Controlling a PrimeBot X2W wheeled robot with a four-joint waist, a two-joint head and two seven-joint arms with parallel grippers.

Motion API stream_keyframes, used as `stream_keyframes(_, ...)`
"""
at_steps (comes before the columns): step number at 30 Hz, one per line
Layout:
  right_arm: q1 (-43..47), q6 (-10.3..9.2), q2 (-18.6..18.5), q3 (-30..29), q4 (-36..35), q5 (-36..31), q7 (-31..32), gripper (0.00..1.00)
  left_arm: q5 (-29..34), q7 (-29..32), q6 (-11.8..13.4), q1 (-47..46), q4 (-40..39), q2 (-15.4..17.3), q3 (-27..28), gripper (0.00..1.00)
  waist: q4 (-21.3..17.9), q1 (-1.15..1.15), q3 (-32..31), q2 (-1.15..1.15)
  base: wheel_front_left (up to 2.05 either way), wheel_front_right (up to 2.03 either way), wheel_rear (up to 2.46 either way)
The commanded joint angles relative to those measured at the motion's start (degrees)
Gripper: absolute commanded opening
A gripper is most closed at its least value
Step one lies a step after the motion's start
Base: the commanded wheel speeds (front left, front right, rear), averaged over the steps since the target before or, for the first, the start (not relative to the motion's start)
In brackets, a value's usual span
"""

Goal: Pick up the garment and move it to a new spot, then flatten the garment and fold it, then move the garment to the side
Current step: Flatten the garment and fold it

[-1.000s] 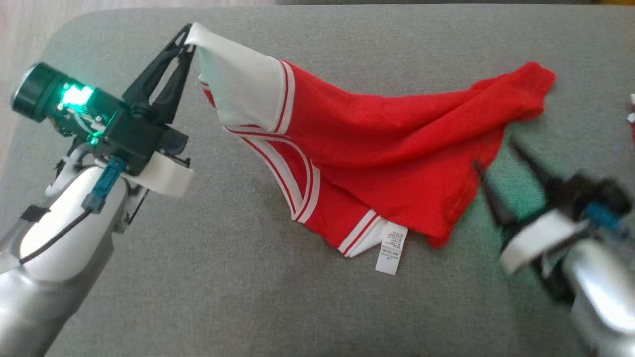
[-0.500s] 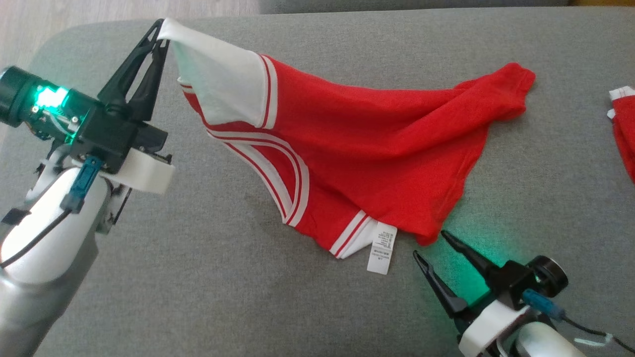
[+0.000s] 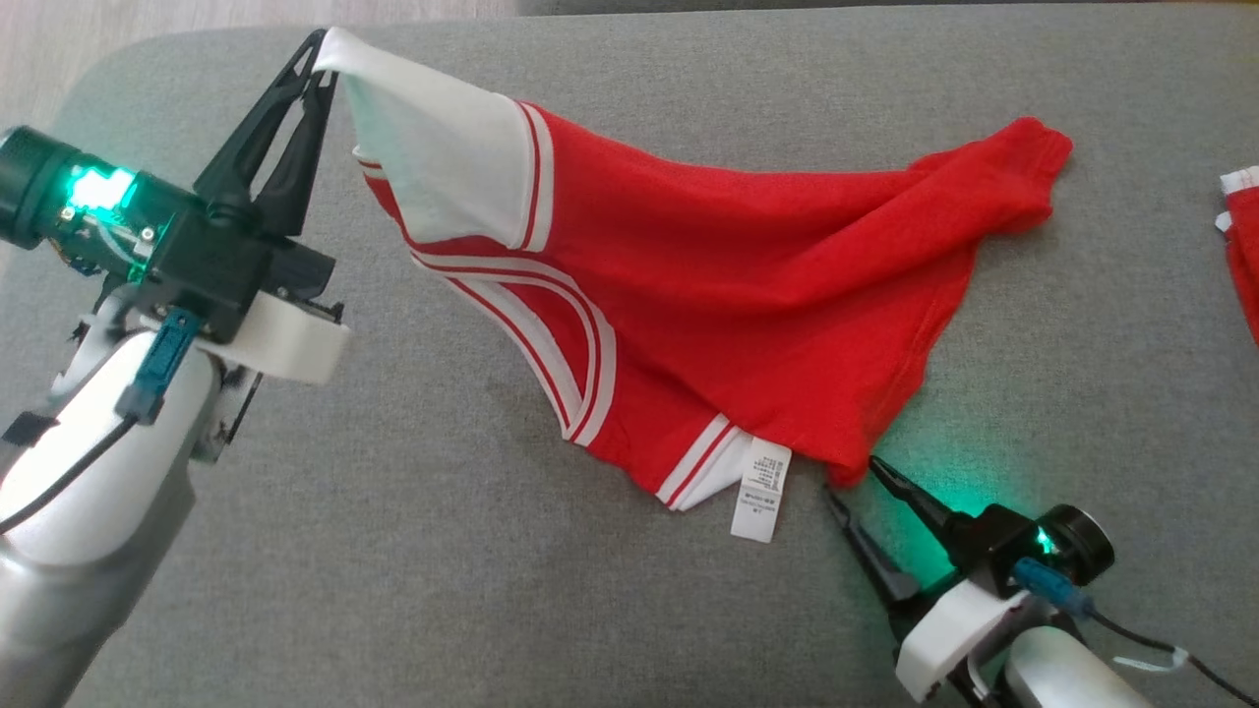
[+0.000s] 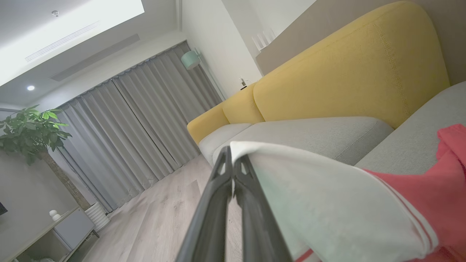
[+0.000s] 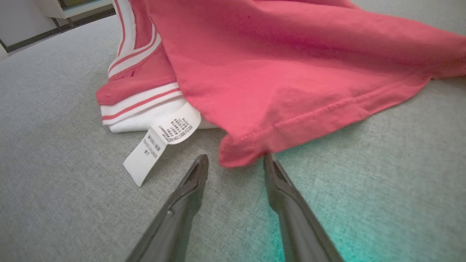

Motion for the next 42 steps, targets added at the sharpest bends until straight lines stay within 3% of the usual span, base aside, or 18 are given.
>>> stream_keyframes(1,-1.08,0.37,-0.13,0.02,-1.16,-0.48,-0.63,0.5,-0.46,-0.08,0.63,-1.63,-1.37,2.49,2.94,0.0,0.07,0.0,-0.05,0.0,0.0,0.0,0.0)
stream_keyframes(2,-1.1,0.37,0.0,-0.14,-1.15,-0.57,-0.63,0.29,-0.52,-0.14,0.66,-1.6,-1.31,2.43,2.89,0.0,0.12,0.0,-0.09,0.0,0.0,0.0,0.0)
stream_keyframes(3,-1.12,0.37,0.12,-0.33,-1.14,-0.69,-0.63,0.0,-0.56,-0.2,0.68,-1.56,-1.24,2.38,2.82,0.0,0.16,0.0,-0.16,0.0,0.0,0.0,0.0)
stream_keyframes(12,-0.67,0.37,0.83,-5.4,-2.75,-2.6,-0.63,0.0,-1.24,-0.95,0.74,-0.52,-0.33,2.64,2.53,0.0,-0.67,0.0,-2.66,0.0,0.0,0.0,0.0)
stream_keyframes(21,-0.49,0.37,0.17,-14.01,-12.35,-3.09,-0.63,0.0,-2.42,-2.44,0.69,1.05,-1.24,4.03,3.37,0.0,-3.71,0.0,-8.64,0.0,0.0,0.0,0.0)
stream_keyframes(25,-2.66,0.37,-2.29,-20.38,-18.91,-3.22,-0.63,0.0,-2.33,-3.14,0.46,0.08,-3.88,4.91,4.28,0.0,-4.91,0.0,-11.33,0.0,0.0,0.0,0.0)
stream_keyframes(29,-7.44,0.37,-7.4,-26.37,-24.68,-3.62,-0.22,0.0,-2.54,-2.73,-0.55,-3.1,-7.34,6.74,5.95,0.0,-6.08,0.0,-13.31,0.0,0.0,0.0,0.0)
stream_keyframes(33,-14.91,0.37,-12.11,-29.61,-29.03,-3.03,3.87,0.0,-2.42,-0.16,-3.41,-8.85,-10.41,8.37,6.52,0.0,-6.73,0.0,-13.73,0.0,0.0,0.0,0.0)
stream_keyframes(36,-20.88,0.37,-15.32,-27.23,-27.5,-1.06,6.98,0.0,-3.75,0.95,-6.47,-13.26,-10.72,7.08,6.04,0.0,-6.87,0.0,-12.95,0.0,0.0,0.0,0.0)
stream_keyframes(37,-20.88,0.37,-15.32,-27.23,-27.5,-1.06,6.98,0.0,-3.75,0.95,-6.47,-13.26,-10.72,7.08,6.04,0.0,-6.87,0.0,-12.95,0.0,0.0,0.0,0.0)
stream_keyframes(42,-30.27,0.37,-17.89,-20.27,-19.87,2.88,10.37,0.0,-6.79,2.95,-11.57,-19.88,-4.0,2.56,4.16,0.0,-6.22,0.0,-8.21,0.0,0.0,0.0,0.0)
